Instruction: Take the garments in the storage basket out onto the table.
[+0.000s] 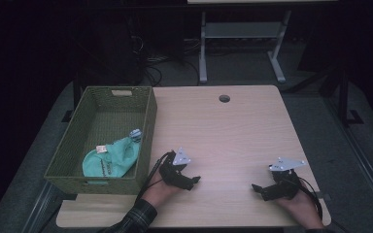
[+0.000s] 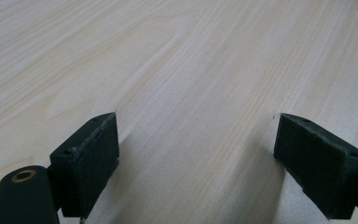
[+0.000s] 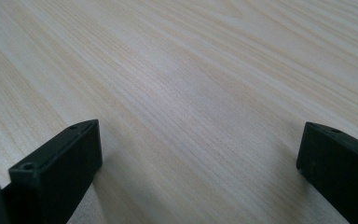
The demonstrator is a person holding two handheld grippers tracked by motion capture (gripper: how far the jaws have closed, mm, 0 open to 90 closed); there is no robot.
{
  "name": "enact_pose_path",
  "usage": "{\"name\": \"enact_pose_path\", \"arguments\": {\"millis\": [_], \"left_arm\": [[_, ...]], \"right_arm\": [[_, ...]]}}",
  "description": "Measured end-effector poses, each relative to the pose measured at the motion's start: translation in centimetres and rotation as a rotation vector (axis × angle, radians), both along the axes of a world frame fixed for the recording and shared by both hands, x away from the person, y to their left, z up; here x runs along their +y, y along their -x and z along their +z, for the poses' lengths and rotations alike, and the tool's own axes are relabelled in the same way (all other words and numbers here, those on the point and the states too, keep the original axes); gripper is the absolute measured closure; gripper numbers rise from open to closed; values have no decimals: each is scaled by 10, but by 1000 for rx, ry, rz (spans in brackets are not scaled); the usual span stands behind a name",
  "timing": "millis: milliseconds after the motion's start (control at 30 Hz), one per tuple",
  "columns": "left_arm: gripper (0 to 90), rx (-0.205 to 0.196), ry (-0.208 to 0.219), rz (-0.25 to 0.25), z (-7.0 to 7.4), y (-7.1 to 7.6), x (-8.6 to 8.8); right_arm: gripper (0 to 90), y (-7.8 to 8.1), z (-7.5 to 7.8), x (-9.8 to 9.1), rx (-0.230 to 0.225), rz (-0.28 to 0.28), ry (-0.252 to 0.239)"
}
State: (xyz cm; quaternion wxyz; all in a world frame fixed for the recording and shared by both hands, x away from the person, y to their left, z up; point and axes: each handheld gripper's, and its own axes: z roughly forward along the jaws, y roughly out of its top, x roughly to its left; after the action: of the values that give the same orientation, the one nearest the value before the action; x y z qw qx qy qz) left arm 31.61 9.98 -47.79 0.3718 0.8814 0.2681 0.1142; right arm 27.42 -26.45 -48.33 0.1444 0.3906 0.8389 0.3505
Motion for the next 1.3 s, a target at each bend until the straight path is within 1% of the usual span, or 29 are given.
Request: {"name": "enact_pose_path", "arguments": {"millis": [67,167,333,467,500,533,567,700,800,833,867,900,933,1033,1133,1200,1300], "left_arm": [[131,1,1,6,0,0,0],[130,2,2,-2,0,0,0],[128,14,-18,-11,2,-3,-1],[132,17,-26,-13,3,-3,1],[132,18,-25,-10,3,-4,1],[133,28,-17,-5,3,-5,3],[133,28,-17,-5,3,-5,3],[133,37,-12,24,4,-7,7],[133,35,9,38,6,-9,9],[133,39,-2,40,8,-9,8],[133,37,-12,37,9,-10,8],[133,27,-16,35,11,-9,7],[133,26,-19,34,12,-9,7],[133,32,-15,17,15,-7,8],[133,47,-42,0,15,-7,4],[133,58,-43,0,16,-8,2],[133,54,-45,-5,18,-7,3]], "right_arm": [[0,0,0,0,6,-2,-2],[0,0,0,0,7,-4,-2],[0,0,0,0,5,-2,-2],[0,0,0,0,5,-2,-2],[0,0,0,0,5,-2,-2],[0,0,0,0,4,-2,-2],[0,0,0,0,4,-2,-2],[0,1,0,0,11,-13,-3],[0,1,0,0,10,-13,-4],[0,1,0,0,10,-13,-4],[0,1,0,0,10,-14,-4],[0,1,0,0,10,-14,-4],[0,1,0,0,9,-13,-3],[0,1,0,0,10,-14,-4],[0,1,0,0,9,-14,-4],[0,2,0,0,9,-21,-5],[0,2,0,0,9,-21,-5]]}}
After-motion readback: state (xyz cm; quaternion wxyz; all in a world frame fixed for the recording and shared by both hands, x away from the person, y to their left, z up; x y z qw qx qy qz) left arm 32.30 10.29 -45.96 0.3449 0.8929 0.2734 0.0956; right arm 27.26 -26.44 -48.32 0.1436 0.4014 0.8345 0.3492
